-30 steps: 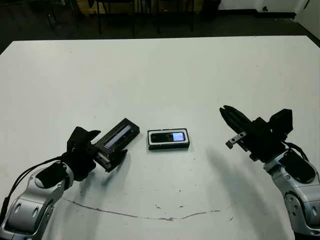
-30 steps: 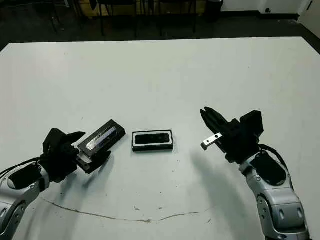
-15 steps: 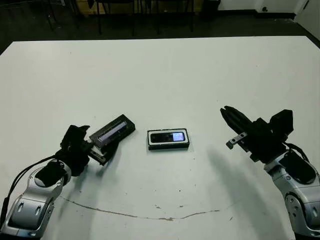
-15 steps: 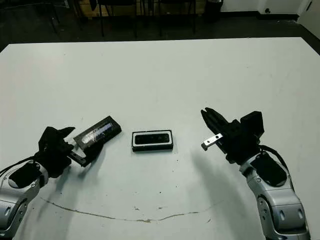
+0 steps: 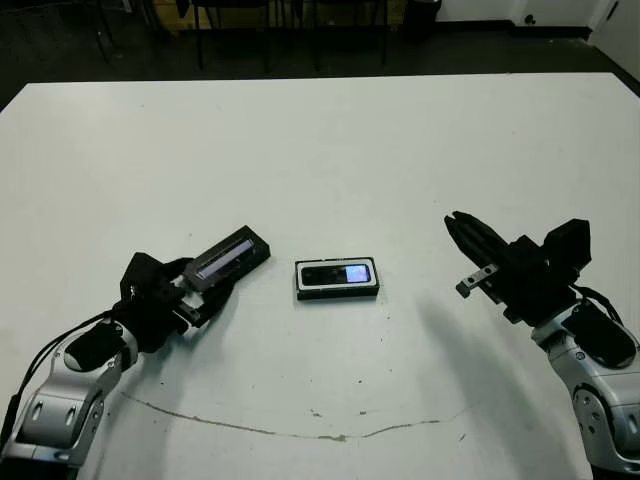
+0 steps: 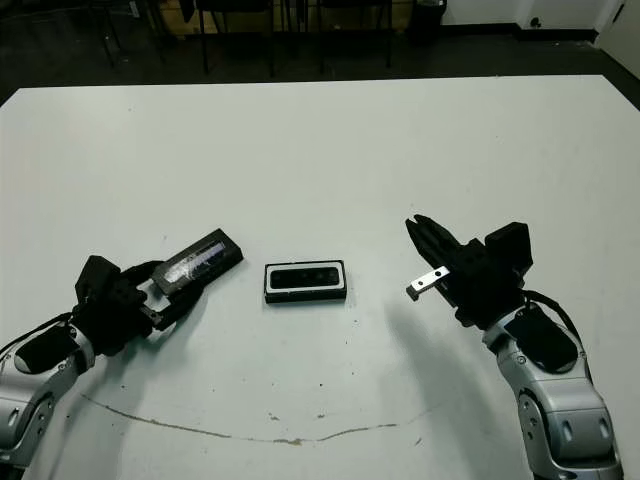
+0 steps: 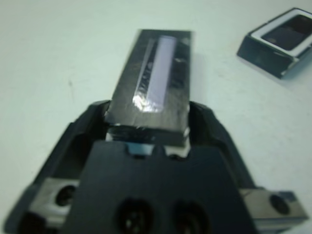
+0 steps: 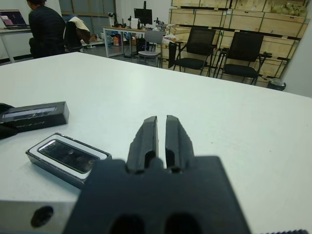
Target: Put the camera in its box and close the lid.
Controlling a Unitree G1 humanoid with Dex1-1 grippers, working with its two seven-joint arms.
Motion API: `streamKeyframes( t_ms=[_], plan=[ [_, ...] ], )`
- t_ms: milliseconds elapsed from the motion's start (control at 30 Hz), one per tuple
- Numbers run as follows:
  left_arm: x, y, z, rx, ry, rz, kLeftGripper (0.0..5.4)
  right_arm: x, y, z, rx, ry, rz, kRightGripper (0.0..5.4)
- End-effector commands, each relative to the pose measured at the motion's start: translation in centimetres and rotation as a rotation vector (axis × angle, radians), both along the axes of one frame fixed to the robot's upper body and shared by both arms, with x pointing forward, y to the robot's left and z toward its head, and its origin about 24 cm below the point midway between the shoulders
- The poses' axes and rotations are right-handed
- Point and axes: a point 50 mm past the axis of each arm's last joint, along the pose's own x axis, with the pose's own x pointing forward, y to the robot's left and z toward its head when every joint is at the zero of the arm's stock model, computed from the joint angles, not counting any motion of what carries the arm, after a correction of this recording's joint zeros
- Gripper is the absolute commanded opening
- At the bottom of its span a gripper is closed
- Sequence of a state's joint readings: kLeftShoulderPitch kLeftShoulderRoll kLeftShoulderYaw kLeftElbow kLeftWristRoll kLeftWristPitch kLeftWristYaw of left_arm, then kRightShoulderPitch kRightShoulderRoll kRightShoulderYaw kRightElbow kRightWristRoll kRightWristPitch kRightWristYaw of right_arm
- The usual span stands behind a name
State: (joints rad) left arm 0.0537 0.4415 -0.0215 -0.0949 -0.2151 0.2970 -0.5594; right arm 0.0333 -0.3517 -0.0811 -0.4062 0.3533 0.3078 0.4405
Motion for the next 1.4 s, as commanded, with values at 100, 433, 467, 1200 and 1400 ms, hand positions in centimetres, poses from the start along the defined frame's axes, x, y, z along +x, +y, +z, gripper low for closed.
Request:
streamKeyframes(
  t_ms=[100, 433, 467, 1200, 1400],
  plan=[
    [-1.0, 0.9, -2.1, 0.059, 0.120, 0.014, 2.68, 0.0, -0.6, -0.6, 0.004, 0.024, -0.007, 0.00],
    [-0.6, 1.6, -1.8, 0.083, 0.108, -0.001, 2.68, 0.0, -0.5, -0.7, 0.003, 0.017, -0.009, 0.00],
    [-0.6, 1.5, -1.7, 0.082, 0.108, -0.001, 2.68, 0.0, -0.5, -0.7, 0.003, 0.015, -0.006, 0.00],
    [4.7, -0.5, 10.1, -0.123, -0.170, -0.411, 2.68, 1.5, -1.2, -0.3, 0.071, 0.032, -0.035, 0.00],
    [6.4, -1.8, 9.6, -0.064, -0.054, -0.560, 2.68, 1.8, -1.5, -0.2, 0.052, 0.047, -0.055, 0.00]
  ],
)
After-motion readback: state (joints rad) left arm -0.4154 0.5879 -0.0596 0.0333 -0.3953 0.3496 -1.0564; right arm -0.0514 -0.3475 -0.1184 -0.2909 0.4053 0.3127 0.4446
